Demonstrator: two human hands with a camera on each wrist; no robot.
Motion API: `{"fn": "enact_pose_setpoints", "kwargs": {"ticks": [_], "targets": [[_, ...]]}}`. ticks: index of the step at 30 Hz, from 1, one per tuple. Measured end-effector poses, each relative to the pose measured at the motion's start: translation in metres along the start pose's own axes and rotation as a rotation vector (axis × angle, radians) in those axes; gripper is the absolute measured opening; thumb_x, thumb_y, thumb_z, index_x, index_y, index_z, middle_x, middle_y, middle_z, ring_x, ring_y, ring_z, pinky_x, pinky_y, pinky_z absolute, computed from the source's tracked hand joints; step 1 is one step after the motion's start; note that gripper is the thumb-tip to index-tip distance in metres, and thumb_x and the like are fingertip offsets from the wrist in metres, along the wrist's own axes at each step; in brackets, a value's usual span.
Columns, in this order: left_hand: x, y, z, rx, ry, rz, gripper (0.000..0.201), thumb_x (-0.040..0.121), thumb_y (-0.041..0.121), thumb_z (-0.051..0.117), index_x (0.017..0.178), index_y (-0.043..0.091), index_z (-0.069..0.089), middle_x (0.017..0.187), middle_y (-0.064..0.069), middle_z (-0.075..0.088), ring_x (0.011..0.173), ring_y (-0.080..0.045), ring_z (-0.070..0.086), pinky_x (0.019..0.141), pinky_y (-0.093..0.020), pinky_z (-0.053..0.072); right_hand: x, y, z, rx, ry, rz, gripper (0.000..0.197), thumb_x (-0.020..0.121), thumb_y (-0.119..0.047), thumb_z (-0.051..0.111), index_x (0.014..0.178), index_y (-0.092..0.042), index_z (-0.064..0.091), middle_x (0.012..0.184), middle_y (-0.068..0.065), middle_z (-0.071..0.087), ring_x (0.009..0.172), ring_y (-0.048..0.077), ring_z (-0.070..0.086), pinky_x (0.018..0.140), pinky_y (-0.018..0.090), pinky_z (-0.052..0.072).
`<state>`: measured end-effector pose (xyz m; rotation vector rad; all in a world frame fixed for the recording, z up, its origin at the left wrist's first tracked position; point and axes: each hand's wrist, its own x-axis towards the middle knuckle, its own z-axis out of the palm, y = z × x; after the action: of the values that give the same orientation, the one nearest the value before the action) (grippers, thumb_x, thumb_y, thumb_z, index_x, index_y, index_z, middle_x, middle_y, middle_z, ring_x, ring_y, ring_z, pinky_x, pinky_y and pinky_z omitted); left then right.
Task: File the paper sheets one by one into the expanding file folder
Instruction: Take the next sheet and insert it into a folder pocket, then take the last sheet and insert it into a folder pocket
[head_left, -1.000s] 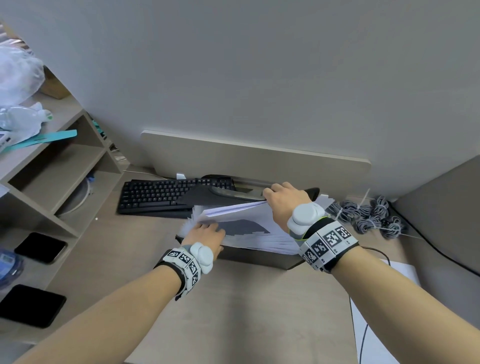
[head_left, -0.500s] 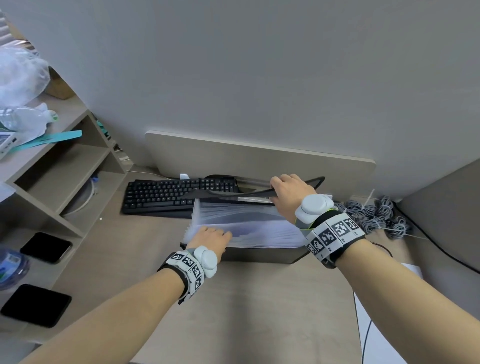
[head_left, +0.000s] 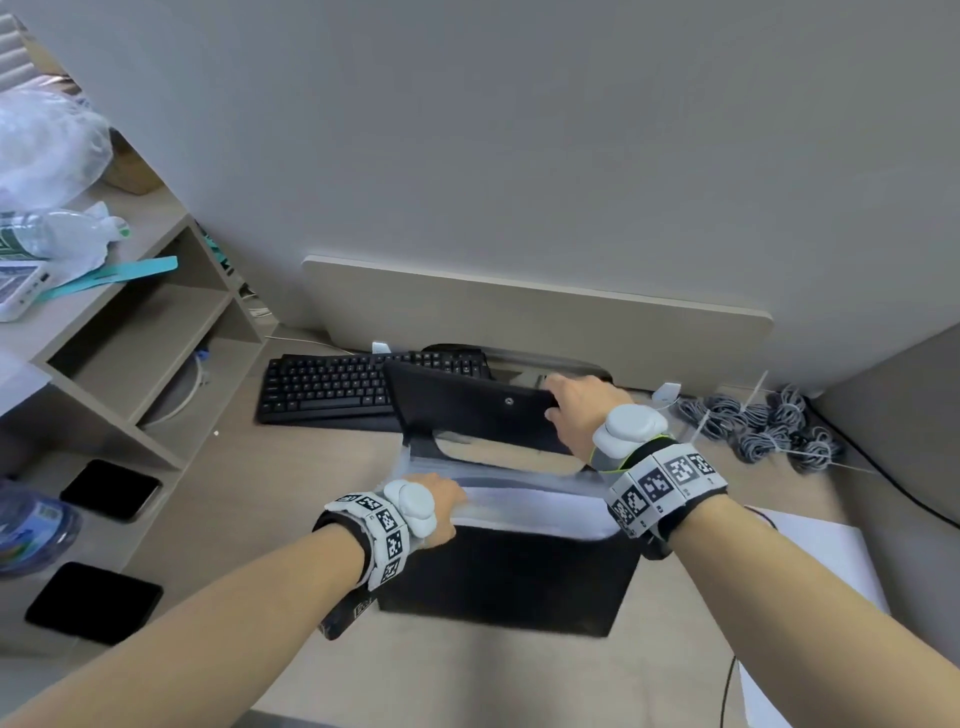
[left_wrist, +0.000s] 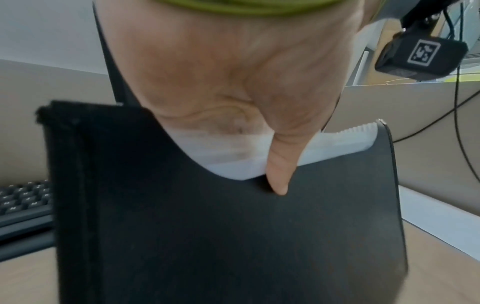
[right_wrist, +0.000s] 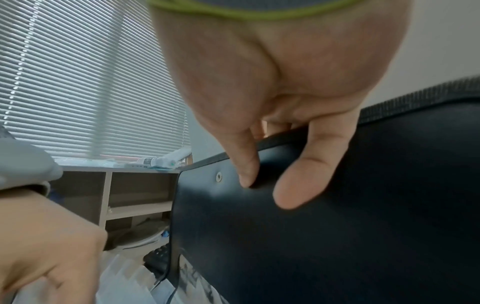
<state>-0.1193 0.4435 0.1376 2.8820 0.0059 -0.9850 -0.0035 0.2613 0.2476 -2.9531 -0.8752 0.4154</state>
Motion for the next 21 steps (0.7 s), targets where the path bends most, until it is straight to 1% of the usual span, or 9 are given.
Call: {"fn": "enact_pose_setpoints", "kwargs": {"ticks": [2,4,5,6,8,10,12,16,21], "targets": [[0.003,-0.001,0.012,0.008,-0.037,-0.012,0.005,0.088,0.016,0.054,0.09,0.02,0.05,0.091,-0.002,0.055,0.072,-0.015,0.054,0.056,-0.022,0.039,0.002,0.0,0.023,0.075,-0.063,0.01,0.018,0.094,-0.023,0.045,0.109,-0.015,0.05,0.098,0.011,0.063,0.081,0.033,0.057,0.067,0.034,0.046],[0.006,-0.006,0.024,-0.004,-0.1,-0.061,0.009,0.087,0.012,0.057,0.083,0.017,0.05,0.087,-0.004,0.058,0.06,-0.006,0.056,0.048,-0.016,0.038,0.002,-0.002,0.046,0.178,-0.106,0.021,0.018,0.093,-0.017,0.046,0.11,-0.015,0.053,0.1,0.012,0.064,0.089,0.034,0.059,0.073,0.036,0.05],[0.01,-0.008,0.031,0.014,-0.113,-0.067,0.006,0.086,0.013,0.059,0.092,0.014,0.056,0.095,-0.007,0.063,0.067,-0.008,0.062,0.053,-0.019,0.042,0.002,-0.001,0.06,0.243,-0.124,0.037,0.018,0.093,-0.014,0.046,0.109,-0.015,0.055,0.102,0.012,0.064,0.093,0.034,0.06,0.077,0.037,0.051],[0.013,-0.011,0.036,0.031,-0.1,-0.09,0.022,0.086,0.015,0.059,0.108,0.013,0.056,0.106,-0.009,0.065,0.081,-0.016,0.065,0.06,-0.025,0.044,0.002,-0.001,0.07,0.299,-0.131,0.05,0.018,0.092,-0.013,0.047,0.107,-0.016,0.056,0.102,0.011,0.064,0.094,0.034,0.06,0.08,0.038,0.051],[0.015,-0.014,0.041,0.07,-0.061,-0.099,0.041,0.09,0.024,0.057,0.127,0.013,0.045,0.119,-0.01,0.061,0.1,-0.029,0.062,0.071,-0.032,0.045,-0.002,0.002,0.088,0.375,-0.14,0.073,0.019,0.091,-0.011,0.047,0.103,-0.019,0.059,0.101,0.01,0.064,0.091,0.032,0.061,0.082,0.04,0.052],[0.021,-0.01,0.049,0.104,0.019,-0.089,0.047,0.092,0.034,0.054,0.132,0.014,0.039,0.126,-0.008,0.056,0.11,-0.03,0.057,0.081,-0.036,0.044,-0.008,0.013,0.106,0.429,-0.154,0.095,0.02,0.089,-0.009,0.046,0.098,-0.021,0.059,0.098,0.011,0.065,0.086,0.032,0.063,0.079,0.041,0.054],[0.03,0.001,0.059,0.118,0.088,-0.062,0.049,0.091,0.041,0.052,0.132,0.017,0.039,0.128,-0.005,0.053,0.115,-0.028,0.052,0.088,-0.038,0.042,-0.017,0.029,0.122,0.455,-0.148,0.114,0.02,0.089,-0.006,0.046,0.097,-0.019,0.059,0.097,0.01,0.067,0.086,0.03,0.062,0.077,0.037,0.053],[0.048,0.036,0.064,-0.024,0.12,0.01,0.042,0.092,0.042,0.05,0.127,0.019,0.046,0.127,-0.001,0.056,0.113,-0.026,0.054,0.09,-0.039,0.047,-0.039,0.069,0.131,0.496,-0.042,0.199,0.02,0.091,-0.008,0.05,0.109,-0.011,0.059,0.104,0.007,0.065,0.093,0.029,0.059,0.077,0.03,0.043],[0.069,0.112,0.059,-0.188,0.086,0.06,0.023,0.092,0.04,0.051,0.094,0.018,0.058,0.097,-0.001,0.067,0.088,-0.025,0.061,0.079,-0.038,0.053,-0.083,0.14,0.143,0.547,0.006,0.345,0.02,0.091,-0.012,0.055,0.109,-0.013,0.061,0.103,0.007,0.068,0.097,0.028,0.062,0.083,0.033,0.049]]}}
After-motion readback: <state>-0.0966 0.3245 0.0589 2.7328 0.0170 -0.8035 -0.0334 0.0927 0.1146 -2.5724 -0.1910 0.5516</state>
